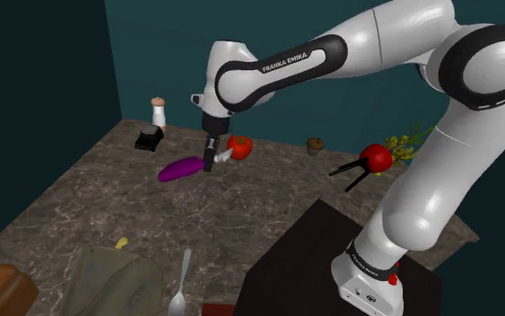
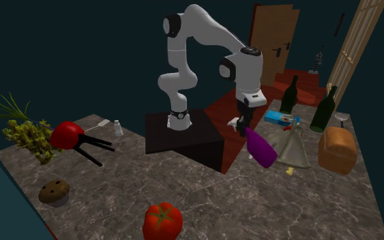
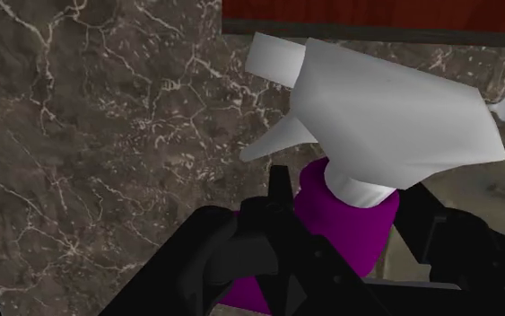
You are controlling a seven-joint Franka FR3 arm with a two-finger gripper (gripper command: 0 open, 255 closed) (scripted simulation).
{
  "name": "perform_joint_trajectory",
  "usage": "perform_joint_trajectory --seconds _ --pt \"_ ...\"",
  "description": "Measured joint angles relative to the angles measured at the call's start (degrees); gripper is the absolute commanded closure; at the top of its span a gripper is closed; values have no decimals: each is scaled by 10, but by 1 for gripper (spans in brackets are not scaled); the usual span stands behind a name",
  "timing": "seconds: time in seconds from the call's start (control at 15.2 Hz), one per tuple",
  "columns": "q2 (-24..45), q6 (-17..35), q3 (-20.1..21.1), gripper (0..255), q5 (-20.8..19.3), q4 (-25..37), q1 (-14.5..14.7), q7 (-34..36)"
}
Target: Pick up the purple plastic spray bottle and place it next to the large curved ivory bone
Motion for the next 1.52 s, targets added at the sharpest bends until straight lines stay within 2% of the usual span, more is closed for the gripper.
perform_joint_trajectory --seconds 0.4,0.73,0.79,1.52 --pt "114 -24 20 255 -46 142 38 81" --pt "221 -67 26 255 -87 293 86 143" --pt "233 -69 26 255 -91 306 93 151" --pt "274 -8 20 255 -103 285 101 156"
